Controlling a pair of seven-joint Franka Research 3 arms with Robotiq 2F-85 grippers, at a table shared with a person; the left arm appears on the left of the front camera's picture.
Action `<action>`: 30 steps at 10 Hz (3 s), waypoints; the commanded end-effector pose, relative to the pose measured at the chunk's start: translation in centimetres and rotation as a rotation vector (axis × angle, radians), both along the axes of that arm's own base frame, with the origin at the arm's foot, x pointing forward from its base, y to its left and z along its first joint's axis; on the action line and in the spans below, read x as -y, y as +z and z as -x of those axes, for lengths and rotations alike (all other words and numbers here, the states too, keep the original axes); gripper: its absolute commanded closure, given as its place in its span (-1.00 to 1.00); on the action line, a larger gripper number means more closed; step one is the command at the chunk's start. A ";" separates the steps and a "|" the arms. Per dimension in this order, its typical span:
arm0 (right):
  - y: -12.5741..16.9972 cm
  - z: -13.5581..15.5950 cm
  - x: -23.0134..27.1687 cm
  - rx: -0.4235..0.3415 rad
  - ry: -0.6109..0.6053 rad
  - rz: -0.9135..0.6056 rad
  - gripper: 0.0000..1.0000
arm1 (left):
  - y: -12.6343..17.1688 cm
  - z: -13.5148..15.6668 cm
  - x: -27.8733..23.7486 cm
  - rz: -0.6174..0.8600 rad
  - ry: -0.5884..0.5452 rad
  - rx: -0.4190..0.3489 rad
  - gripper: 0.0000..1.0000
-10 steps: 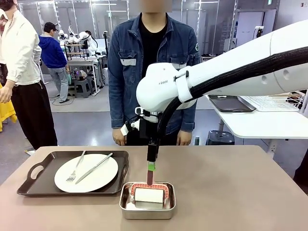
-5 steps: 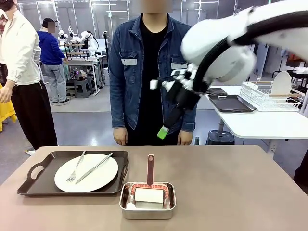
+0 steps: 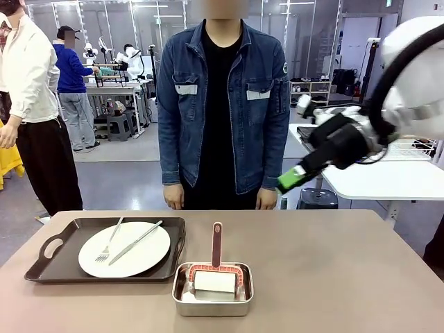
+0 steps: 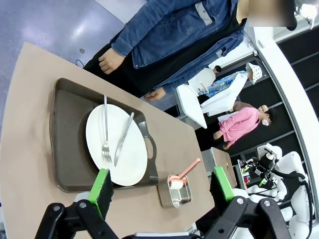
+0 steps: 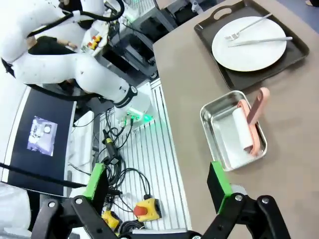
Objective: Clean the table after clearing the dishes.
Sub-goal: When the right (or left) Handle tray is removed, use the right hand (or left hand) to clean the right (or left) side of the table with the Lint Roller.
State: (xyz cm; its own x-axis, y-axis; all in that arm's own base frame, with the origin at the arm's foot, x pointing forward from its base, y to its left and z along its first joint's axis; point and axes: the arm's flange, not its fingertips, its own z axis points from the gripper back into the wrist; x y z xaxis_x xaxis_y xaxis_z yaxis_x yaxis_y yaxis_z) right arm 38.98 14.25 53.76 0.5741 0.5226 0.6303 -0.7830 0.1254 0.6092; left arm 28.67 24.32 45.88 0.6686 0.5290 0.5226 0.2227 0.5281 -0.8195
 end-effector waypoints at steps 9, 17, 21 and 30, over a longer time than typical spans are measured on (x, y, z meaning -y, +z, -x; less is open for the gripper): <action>-0.6 2.4 35.2 -0.117 -0.296 -0.252 -1.00 | 0.2 0.1 -0.2 0.002 -0.009 0.017 -1.00; -4.6 4.4 40.3 -0.197 -0.444 -0.292 -1.00 | 0.2 0.1 -0.2 0.002 -0.009 0.017 -1.00; -4.6 4.4 40.3 -0.197 -0.444 -0.292 -1.00 | 0.2 0.1 -0.2 0.002 -0.009 0.017 -1.00; -4.6 4.4 40.3 -0.197 -0.444 -0.292 -1.00 | 0.2 0.1 -0.2 0.002 -0.009 0.017 -1.00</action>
